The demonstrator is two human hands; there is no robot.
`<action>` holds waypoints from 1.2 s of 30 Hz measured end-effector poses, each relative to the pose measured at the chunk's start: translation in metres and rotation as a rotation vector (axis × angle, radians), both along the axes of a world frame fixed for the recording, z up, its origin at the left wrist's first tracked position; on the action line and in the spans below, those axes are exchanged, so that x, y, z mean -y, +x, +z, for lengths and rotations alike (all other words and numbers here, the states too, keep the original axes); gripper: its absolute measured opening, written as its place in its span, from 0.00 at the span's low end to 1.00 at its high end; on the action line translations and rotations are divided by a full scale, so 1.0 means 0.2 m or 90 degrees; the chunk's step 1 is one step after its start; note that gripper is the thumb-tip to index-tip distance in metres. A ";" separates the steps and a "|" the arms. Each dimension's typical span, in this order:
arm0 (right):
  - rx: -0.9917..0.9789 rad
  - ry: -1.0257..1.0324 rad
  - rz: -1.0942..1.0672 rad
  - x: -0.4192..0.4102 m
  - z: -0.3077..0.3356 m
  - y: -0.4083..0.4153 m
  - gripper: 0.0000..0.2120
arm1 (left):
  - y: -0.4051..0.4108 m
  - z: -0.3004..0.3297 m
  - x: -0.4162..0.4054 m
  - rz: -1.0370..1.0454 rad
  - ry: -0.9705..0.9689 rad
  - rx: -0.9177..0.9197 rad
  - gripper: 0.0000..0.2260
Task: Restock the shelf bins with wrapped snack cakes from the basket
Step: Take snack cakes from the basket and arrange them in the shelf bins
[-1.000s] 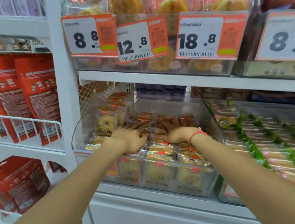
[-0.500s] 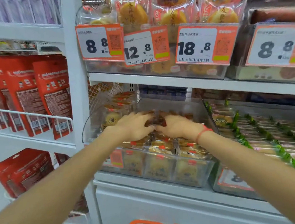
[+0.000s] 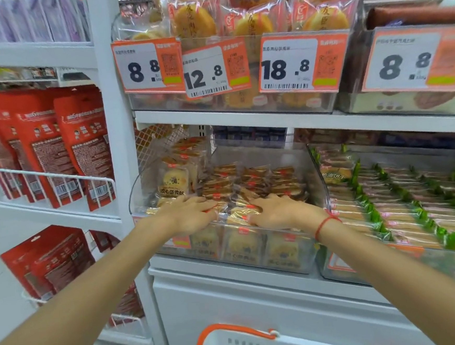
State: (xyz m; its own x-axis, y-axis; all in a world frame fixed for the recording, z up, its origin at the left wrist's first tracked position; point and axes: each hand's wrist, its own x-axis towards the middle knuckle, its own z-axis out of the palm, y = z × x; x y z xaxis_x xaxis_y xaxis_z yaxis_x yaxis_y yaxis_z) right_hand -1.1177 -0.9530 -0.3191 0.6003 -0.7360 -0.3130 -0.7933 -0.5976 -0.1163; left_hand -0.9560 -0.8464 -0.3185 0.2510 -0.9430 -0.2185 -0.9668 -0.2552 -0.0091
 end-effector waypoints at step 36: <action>0.104 -0.160 -0.227 0.21 -0.04 -1.22 0.39 | -1.19 -0.02 0.54 -0.160 -0.078 -0.088 0.23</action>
